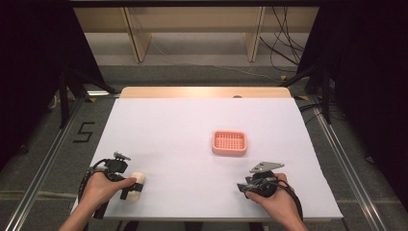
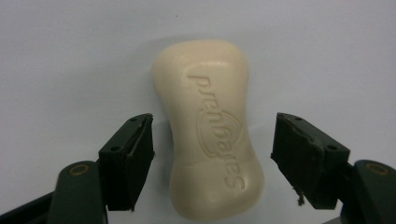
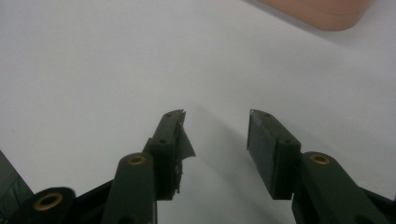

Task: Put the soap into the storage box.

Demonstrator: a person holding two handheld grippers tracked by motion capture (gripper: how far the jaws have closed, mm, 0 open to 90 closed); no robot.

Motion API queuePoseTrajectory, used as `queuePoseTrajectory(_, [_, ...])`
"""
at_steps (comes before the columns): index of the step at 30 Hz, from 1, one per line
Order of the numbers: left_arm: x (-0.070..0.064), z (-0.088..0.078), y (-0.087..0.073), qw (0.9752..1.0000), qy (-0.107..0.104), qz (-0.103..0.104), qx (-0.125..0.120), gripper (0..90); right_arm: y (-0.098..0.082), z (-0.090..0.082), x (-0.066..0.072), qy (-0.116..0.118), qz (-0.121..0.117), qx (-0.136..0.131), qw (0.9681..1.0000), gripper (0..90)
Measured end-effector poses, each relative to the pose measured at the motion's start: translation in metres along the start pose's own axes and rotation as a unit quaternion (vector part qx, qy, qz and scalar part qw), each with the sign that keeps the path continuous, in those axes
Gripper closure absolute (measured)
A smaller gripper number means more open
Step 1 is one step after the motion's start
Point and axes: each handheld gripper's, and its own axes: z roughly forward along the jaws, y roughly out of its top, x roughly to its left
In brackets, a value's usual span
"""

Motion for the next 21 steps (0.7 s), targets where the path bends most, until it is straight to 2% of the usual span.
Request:
queuePoseTrajectory(2, [0.000,0.001,0.002,1.0000,0.000,0.002,-0.002,29.7,0.000,0.001,-0.001,-0.002,-0.008,-0.009,0.9999,56.4])
queuePoseTrajectory(3, [0.000,0.001,0.002,1.0000,0.000,0.004,0.000,30.3,0.000,0.001,-0.001,0.000,-0.002,-0.007,1.0000,56.3])
queuePoseTrajectory(5, [0.000,0.001,0.004,1.0000,0.000,0.004,0.007,31.0,-0.001,0.004,-0.001,0.000,0.002,-0.023,0.9997,56.1])
queuePoseTrajectory(7, [-0.001,0.002,0.005,1.0000,0.002,0.003,0.004,31.4,-0.001,0.001,-0.002,-0.001,-0.005,-0.007,1.0000,56.0])
queuePoseTrajectory(11, [0.000,0.002,0.009,0.9998,0.010,0.011,0.015,32.6,-0.001,0.002,-0.001,-0.002,-0.007,-0.002,1.0000,55.8])
queuePoseTrajectory(12, [-0.001,0.001,0.011,0.9996,0.016,0.004,0.023,32.8,-0.001,0.002,0.000,0.000,-0.001,0.001,1.0000,55.8])
queuePoseTrajectory(15, [-0.002,0.004,0.013,0.9995,0.019,0.004,0.026,33.9,-0.001,0.002,0.001,0.001,0.001,0.001,1.0000,55.6])
queuePoseTrajectory(16, [-0.001,0.004,0.014,0.9993,0.021,0.007,0.031,34.3,-0.001,0.002,-0.001,-0.002,-0.008,-0.002,1.0000,55.6])
queuePoseTrajectory(21, [-0.002,0.009,0.015,0.9988,0.019,0.014,0.042,38.7,-0.002,0.003,-0.001,-0.002,-0.005,-0.003,1.0000,55.3])
